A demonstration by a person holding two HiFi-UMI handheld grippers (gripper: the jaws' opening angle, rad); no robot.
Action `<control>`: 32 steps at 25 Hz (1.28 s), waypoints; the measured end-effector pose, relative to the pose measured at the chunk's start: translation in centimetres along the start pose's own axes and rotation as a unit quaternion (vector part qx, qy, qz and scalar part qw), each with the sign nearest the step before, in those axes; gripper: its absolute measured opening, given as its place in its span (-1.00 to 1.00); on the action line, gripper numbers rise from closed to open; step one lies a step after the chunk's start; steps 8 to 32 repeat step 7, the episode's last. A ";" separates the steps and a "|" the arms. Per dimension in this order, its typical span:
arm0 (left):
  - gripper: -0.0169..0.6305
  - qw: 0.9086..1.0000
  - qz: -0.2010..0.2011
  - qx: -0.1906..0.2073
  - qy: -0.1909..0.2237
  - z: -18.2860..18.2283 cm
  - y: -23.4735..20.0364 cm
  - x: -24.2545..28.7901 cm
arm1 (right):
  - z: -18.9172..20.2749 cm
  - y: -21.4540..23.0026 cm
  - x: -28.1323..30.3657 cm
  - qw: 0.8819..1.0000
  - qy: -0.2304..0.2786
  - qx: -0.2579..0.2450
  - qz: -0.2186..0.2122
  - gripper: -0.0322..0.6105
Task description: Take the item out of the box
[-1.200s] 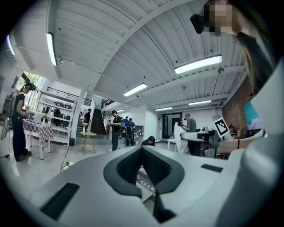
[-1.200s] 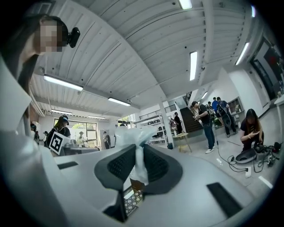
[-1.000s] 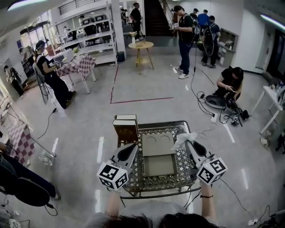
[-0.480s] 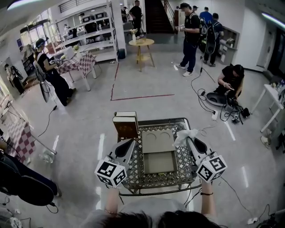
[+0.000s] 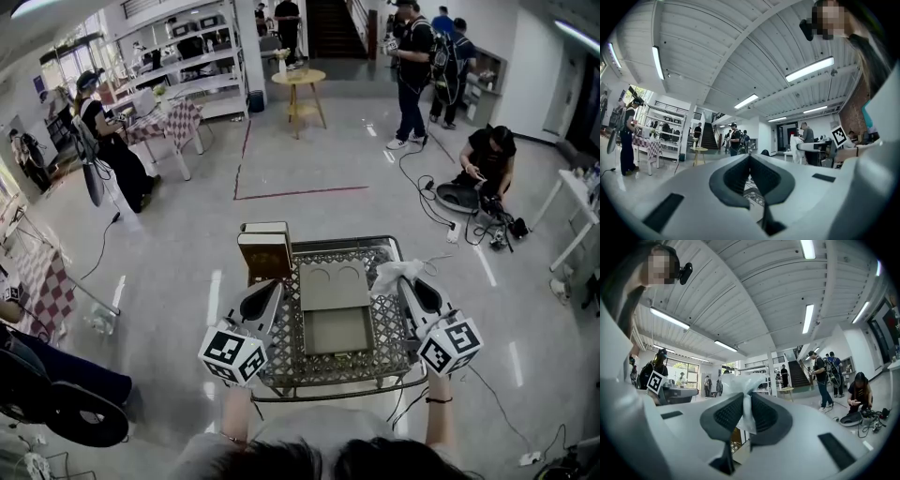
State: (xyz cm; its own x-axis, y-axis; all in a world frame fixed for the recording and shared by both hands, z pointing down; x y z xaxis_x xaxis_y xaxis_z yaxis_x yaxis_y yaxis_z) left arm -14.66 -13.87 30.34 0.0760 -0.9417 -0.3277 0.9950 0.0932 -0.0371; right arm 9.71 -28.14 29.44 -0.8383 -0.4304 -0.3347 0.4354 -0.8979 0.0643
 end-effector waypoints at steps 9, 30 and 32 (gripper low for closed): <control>-0.89 1.000 -0.010 0.003 0.002 -0.4 -0.4 -0.2 | -0.4 0.3 -0.1 1.000 0.006 -0.004 0.005 -0.69; -0.89 1.000 -0.010 0.003 0.002 -0.4 -0.4 -0.2 | -0.4 0.3 -0.1 1.000 0.006 -0.004 0.005 -0.69; -0.89 1.000 -0.010 0.003 0.002 -0.4 -0.4 -0.2 | -0.4 0.3 -0.1 1.000 0.006 -0.004 0.005 -0.69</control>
Point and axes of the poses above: the fingertips, and each gripper's own axes: x forward along the fingers, y to its right, z out of its underside, the point moved 4 cm from there along -x, backward along the fingers, and after that the axes turned 15 degrees about y, right-handed, at the moved point
